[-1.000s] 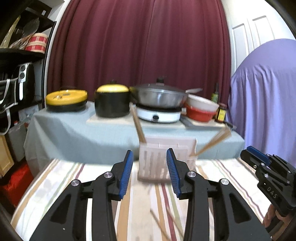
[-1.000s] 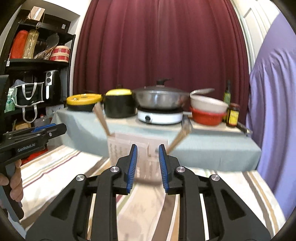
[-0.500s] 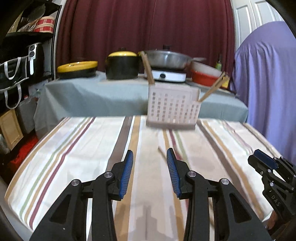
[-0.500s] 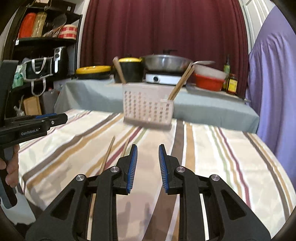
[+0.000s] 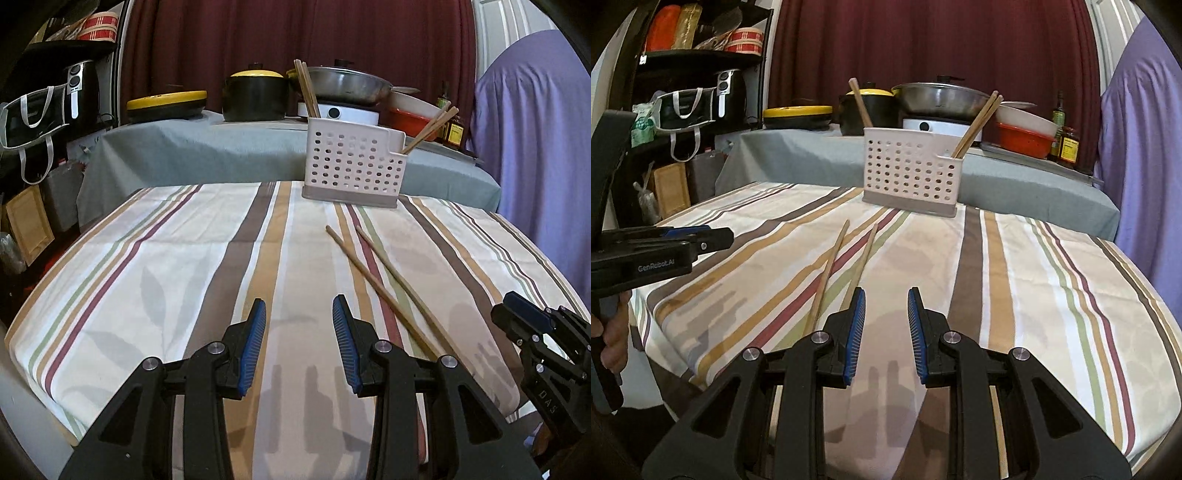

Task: Organize utensils
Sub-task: 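Withdraw both open tools toward the remaining chopsticks on the table, then close the right tool on a wooden chopstick while the left tool grasps another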

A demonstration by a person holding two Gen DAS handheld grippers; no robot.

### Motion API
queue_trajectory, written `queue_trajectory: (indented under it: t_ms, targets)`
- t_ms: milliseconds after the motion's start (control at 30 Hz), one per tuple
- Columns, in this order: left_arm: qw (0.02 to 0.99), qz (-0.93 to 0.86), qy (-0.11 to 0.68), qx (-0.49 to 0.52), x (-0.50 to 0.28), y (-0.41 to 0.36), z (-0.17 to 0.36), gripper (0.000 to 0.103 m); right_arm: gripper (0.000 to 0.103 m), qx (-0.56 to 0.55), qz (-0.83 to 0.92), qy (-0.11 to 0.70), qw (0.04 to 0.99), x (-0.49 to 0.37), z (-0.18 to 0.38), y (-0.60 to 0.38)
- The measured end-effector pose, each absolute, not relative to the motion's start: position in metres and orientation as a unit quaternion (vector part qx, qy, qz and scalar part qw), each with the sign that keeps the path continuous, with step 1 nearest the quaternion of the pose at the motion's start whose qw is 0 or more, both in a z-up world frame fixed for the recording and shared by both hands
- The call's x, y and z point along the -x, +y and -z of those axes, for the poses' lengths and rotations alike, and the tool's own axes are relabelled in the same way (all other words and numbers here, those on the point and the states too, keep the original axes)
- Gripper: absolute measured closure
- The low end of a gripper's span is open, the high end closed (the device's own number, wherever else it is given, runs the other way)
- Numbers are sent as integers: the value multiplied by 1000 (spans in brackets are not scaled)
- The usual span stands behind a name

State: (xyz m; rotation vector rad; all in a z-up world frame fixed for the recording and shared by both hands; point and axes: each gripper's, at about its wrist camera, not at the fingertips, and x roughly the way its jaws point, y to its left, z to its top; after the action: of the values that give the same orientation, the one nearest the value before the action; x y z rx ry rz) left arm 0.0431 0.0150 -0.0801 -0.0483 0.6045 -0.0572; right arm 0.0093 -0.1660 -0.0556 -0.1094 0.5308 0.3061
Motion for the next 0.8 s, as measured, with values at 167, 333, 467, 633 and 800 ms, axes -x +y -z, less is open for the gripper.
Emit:
queue_trajectory:
  t_ms: [167,333,467,633,800]
  targets:
    - [954,30,297,21,-37,14,83,65,79,59,-160,272,947,-6,63,-159]
    - [952,34,304,26,-35,16,87,65,79,66,-173,282,941,-3,67,-151]
    - [952,38,303,25,-33,14,87,65,79,80,-183,292,936,-1,73,-143]
    - [951,42,304,28,-33,13,88,65,79,85,-183,311,929,-4,81,-140]
    - [950,50,306,25,-32,8,89,65,85,81,-184,323,925,-6,84,-141]
